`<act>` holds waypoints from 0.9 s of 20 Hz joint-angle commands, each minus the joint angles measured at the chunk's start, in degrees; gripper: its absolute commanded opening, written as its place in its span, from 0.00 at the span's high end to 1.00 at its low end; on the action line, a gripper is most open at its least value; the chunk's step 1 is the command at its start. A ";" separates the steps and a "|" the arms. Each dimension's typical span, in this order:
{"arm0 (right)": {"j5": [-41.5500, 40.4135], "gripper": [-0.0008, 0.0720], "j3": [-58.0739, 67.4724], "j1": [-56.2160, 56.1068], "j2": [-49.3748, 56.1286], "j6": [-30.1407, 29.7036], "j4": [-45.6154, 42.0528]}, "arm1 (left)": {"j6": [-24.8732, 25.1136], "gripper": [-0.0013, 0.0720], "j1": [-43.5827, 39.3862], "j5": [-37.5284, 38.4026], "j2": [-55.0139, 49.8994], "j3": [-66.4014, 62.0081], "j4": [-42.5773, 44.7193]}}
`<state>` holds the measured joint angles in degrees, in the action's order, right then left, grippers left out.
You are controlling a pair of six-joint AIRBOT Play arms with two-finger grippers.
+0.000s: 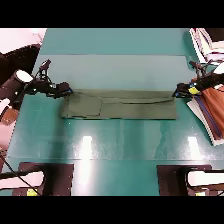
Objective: Fold the shirts.
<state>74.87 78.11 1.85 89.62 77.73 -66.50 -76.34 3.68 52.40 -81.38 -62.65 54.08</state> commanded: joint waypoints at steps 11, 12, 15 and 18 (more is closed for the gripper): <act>3.89 0.17 -15.58 16.26 0.31 -7.45 13.55 | 0.28 0.95 -1.05 9.57 -0.87 -4.17 -3.78; 2.93 0.17 -17.14 16.44 0.94 -9.07 17.55 | 0.28 0.95 -2.29 8.81 -0.87 -4.17 -3.76; 2.08 0.27 -17.75 14.93 4.04 -11.52 23.61 | -0.90 0.95 -7.69 5.03 -0.87 -4.20 -3.72; 1.70 0.73 -14.40 11.61 4.98 -12.94 23.43 | -4.52 0.95 -13.16 0.09 -1.60 -4.63 -3.80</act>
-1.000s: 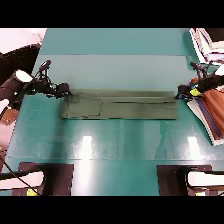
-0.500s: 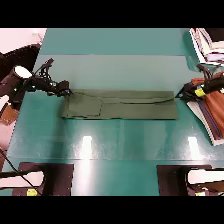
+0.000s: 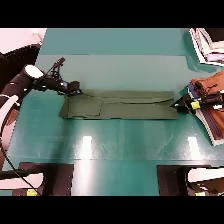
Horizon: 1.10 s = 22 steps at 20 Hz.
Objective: Fold the shirts.
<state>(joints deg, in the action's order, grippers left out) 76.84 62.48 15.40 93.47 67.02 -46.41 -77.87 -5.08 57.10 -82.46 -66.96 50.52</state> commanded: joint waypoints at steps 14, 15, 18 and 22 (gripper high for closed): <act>2.01 0.97 28.55 -22.27 -13.27 5.01 3.45 | -7.15 0.95 -24.57 -4.17 -25.03 -23.87 -0.33; 1.46 0.97 29.86 -24.39 -13.25 5.11 3.48 | -7.74 0.95 -24.59 -4.11 -25.57 -23.93 -0.48; -0.26 0.97 32.65 -29.83 -13.25 6.10 3.50 | -7.67 0.95 -24.57 -3.87 -25.94 -23.93 0.22; -4.37 0.97 34.21 -35.04 -13.22 6.10 7.17 | -7.50 0.95 -24.39 -3.23 -25.81 -24.09 0.26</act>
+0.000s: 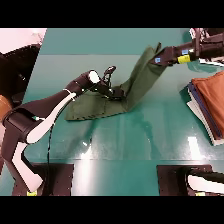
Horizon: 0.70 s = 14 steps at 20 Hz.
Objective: Fold the shirts.
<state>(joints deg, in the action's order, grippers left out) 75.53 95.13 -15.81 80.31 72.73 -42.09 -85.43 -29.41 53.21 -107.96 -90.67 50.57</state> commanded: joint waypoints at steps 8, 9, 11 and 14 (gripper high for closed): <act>-12.13 0.97 1.55 -13.35 1.01 -0.98 5.14 | 0.39 0.95 13.18 7.56 13.97 -0.63 8.31; -13.05 0.97 1.55 -15.37 2.08 -1.01 5.16 | 0.39 0.95 16.15 8.92 16.96 -0.63 10.60; -16.20 0.97 1.57 -20.98 5.55 -1.33 5.18 | 0.42 0.95 22.21 11.41 23.23 -0.63 15.37; -23.06 0.97 3.72 -30.62 13.11 -2.99 5.05 | 0.39 0.95 29.81 12.57 30.80 -0.63 19.85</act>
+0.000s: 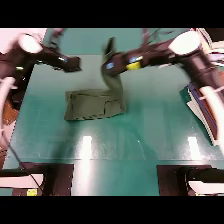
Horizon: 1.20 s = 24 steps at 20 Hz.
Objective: Fold the shirts.
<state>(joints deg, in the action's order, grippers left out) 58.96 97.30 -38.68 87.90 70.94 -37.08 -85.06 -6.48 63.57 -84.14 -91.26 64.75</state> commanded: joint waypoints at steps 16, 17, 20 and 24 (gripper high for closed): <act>5.49 0.39 -11.08 5.38 6.82 3.72 -10.69 | 1.11 0.95 15.28 8.00 12.48 0.02 5.51; 4.61 0.38 -15.47 8.24 5.22 5.05 -10.58 | 1.11 0.95 15.28 7.96 12.48 0.02 5.40; 3.91 0.08 -24.28 15.50 4.59 5.75 -7.02 | 1.11 0.95 15.28 7.28 12.48 0.02 4.44; 3.54 0.18 -26.10 16.79 10.62 4.20 1.57 | 1.07 0.95 15.28 6.29 12.48 0.02 3.67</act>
<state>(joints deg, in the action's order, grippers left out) 62.74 74.02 -23.92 95.81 75.94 -41.28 -83.99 8.75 70.67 -71.70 -91.26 69.01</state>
